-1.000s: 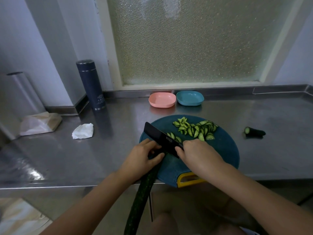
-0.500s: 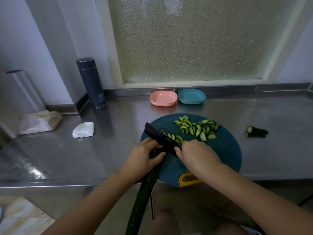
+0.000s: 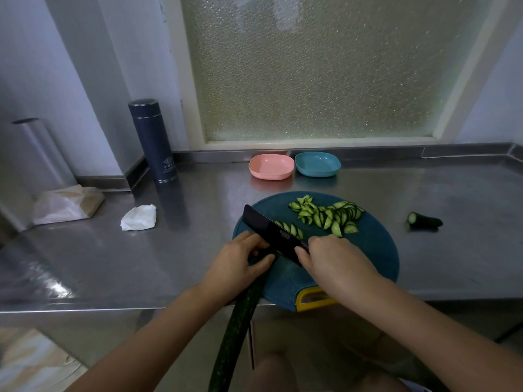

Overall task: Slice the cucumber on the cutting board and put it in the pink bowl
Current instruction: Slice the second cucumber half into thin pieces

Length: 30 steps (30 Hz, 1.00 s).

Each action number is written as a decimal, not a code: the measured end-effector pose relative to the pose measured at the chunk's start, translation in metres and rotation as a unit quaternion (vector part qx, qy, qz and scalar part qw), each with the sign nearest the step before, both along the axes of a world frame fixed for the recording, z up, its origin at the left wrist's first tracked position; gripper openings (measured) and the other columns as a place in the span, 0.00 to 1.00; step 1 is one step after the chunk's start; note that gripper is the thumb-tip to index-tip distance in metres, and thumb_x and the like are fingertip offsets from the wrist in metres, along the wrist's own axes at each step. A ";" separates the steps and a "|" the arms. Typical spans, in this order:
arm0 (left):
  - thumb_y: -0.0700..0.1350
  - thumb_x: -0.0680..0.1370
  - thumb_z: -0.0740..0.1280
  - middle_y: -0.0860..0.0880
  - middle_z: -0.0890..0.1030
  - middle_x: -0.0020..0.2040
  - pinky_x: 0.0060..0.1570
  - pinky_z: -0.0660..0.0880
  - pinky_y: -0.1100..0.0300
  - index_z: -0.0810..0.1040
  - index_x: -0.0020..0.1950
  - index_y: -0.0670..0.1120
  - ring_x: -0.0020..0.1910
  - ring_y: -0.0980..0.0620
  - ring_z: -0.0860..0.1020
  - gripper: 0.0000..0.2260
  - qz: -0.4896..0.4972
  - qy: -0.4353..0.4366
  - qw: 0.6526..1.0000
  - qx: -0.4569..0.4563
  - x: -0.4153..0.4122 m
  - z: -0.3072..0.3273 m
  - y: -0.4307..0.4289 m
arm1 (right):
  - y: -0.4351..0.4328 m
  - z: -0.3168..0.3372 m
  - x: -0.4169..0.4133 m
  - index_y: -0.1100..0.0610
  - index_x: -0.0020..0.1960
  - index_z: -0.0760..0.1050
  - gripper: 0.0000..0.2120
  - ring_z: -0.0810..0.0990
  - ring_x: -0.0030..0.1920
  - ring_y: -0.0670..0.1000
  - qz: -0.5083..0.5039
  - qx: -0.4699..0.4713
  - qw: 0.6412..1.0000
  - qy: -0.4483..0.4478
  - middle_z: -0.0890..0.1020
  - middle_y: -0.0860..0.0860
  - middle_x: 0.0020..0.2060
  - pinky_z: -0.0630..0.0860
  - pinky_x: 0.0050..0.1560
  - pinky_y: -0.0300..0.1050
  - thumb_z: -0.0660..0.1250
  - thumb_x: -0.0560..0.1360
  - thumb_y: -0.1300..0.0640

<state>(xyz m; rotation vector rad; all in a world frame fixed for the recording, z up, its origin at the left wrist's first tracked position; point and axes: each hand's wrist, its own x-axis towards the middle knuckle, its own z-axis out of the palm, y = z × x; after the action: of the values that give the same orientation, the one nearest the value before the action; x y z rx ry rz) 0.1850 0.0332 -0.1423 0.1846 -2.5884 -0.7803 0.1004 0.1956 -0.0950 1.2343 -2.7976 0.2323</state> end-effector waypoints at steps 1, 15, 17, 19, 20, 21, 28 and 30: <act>0.48 0.75 0.67 0.61 0.69 0.43 0.41 0.67 0.75 0.77 0.52 0.46 0.42 0.64 0.72 0.09 -0.001 0.000 1.000 -0.001 0.000 0.000 0.000 | 0.000 0.000 0.001 0.57 0.51 0.76 0.20 0.79 0.45 0.54 0.001 0.000 1.000 0.001 0.81 0.53 0.44 0.68 0.38 0.45 0.50 0.82 0.46; 0.48 0.75 0.68 0.58 0.70 0.44 0.41 0.67 0.76 0.77 0.49 0.47 0.42 0.65 0.72 0.06 0.004 0.005 1.000 0.004 0.000 -0.002 0.000 | -0.022 -0.008 -0.005 0.60 0.51 0.77 0.21 0.80 0.47 0.57 0.018 0.033 0.999 -0.008 0.82 0.55 0.46 0.68 0.39 0.46 0.51 0.82 0.47; 0.48 0.75 0.68 0.60 0.70 0.44 0.40 0.67 0.77 0.77 0.49 0.47 0.41 0.65 0.72 0.07 0.005 0.007 1.000 0.003 0.000 -0.002 0.001 | -0.021 -0.010 -0.004 0.59 0.51 0.77 0.21 0.80 0.47 0.56 0.008 0.028 1.000 -0.009 0.82 0.55 0.45 0.68 0.39 0.46 0.51 0.82 0.47; 0.48 0.75 0.68 0.63 0.68 0.42 0.40 0.66 0.77 0.77 0.49 0.46 0.41 0.66 0.71 0.07 0.007 0.010 1.000 0.003 0.000 -0.001 0.001 | -0.018 -0.010 -0.004 0.59 0.51 0.77 0.21 0.80 0.47 0.56 0.000 0.024 1.000 -0.015 0.81 0.55 0.45 0.68 0.39 0.46 0.51 0.82 0.47; 0.48 0.75 0.68 0.63 0.68 0.42 0.40 0.66 0.77 0.77 0.50 0.46 0.40 0.67 0.71 0.07 0.006 0.011 1.000 0.003 0.000 -0.001 0.002 | -0.017 -0.010 -0.004 0.59 0.51 0.77 0.21 0.80 0.47 0.56 -0.003 0.022 1.000 -0.017 0.81 0.55 0.45 0.68 0.39 0.46 0.51 0.82 0.47; 0.48 0.75 0.68 0.64 0.67 0.42 0.40 0.66 0.77 0.77 0.50 0.46 0.40 0.67 0.71 0.07 0.007 0.011 1.000 0.002 0.000 -0.001 0.002 | -0.016 -0.009 -0.005 0.59 0.51 0.77 0.21 0.80 0.47 0.56 -0.006 0.021 1.000 -0.019 0.81 0.55 0.45 0.68 0.39 0.46 0.51 0.82 0.47; 0.48 0.76 0.67 0.60 0.68 0.43 0.41 0.66 0.76 0.77 0.51 0.45 0.41 0.66 0.71 0.08 0.010 0.006 1.000 -0.003 0.001 -0.001 0.001 | -0.008 -0.004 0.000 0.58 0.50 0.77 0.21 0.79 0.45 0.54 -0.004 0.002 1.000 -0.015 0.81 0.54 0.44 0.70 0.39 0.46 0.51 0.82 0.46; 0.49 0.76 0.67 0.58 0.69 0.44 0.41 0.67 0.76 0.77 0.52 0.46 0.41 0.65 0.70 0.09 0.011 0.001 1.000 -0.004 0.001 -0.001 0.001 | -0.006 -0.002 0.001 0.58 0.50 0.77 0.21 0.79 0.45 0.54 -0.004 -0.008 1.000 -0.010 0.80 0.53 0.43 0.69 0.39 0.46 0.51 0.82 0.46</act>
<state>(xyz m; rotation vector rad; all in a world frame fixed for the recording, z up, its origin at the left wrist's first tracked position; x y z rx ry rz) 0.1857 0.0342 -0.1435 0.2086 -2.5841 -0.7617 0.1011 0.1898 -0.0969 1.2237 -2.8104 0.2684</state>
